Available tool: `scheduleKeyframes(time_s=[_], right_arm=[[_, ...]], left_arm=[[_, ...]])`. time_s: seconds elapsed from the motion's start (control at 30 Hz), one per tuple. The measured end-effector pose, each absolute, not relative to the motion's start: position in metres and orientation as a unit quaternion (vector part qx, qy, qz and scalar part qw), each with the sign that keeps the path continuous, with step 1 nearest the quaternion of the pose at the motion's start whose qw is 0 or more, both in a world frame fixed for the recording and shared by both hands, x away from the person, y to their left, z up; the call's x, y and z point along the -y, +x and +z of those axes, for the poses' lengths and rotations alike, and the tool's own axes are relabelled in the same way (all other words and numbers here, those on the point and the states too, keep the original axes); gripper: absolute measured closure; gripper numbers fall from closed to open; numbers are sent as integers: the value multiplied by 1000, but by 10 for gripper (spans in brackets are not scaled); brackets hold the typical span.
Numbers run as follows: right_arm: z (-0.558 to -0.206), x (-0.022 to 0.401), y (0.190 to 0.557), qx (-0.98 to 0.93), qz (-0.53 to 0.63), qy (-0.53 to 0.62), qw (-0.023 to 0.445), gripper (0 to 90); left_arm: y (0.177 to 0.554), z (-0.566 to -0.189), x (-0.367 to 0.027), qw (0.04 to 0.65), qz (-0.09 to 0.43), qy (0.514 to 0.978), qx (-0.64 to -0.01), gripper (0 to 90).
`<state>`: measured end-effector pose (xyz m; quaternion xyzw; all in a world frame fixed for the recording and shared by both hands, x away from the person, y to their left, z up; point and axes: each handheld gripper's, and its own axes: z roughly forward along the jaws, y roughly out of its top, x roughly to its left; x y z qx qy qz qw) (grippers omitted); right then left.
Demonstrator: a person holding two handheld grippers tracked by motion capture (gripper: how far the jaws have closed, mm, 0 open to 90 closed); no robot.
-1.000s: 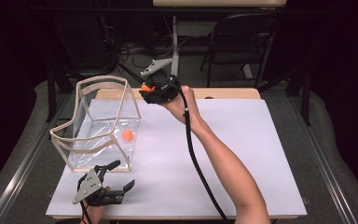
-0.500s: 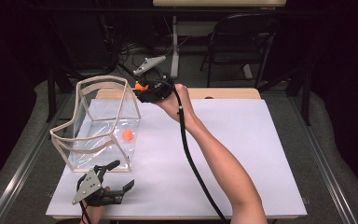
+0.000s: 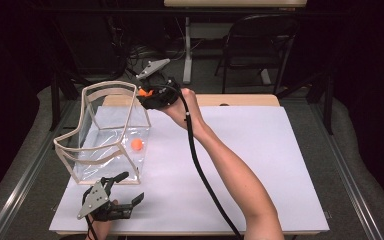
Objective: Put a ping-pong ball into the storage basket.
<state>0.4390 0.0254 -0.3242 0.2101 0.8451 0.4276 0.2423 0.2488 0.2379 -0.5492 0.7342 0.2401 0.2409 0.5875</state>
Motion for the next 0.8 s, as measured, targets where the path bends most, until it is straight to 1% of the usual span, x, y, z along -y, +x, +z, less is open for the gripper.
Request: scheduleKeyframes(time_s=[0.8], right_arm=[[-316, -44, 441, -850, 424, 197, 242, 505]], left_arm=[[249, -549, -238, 588, 239, 734, -241, 158]])
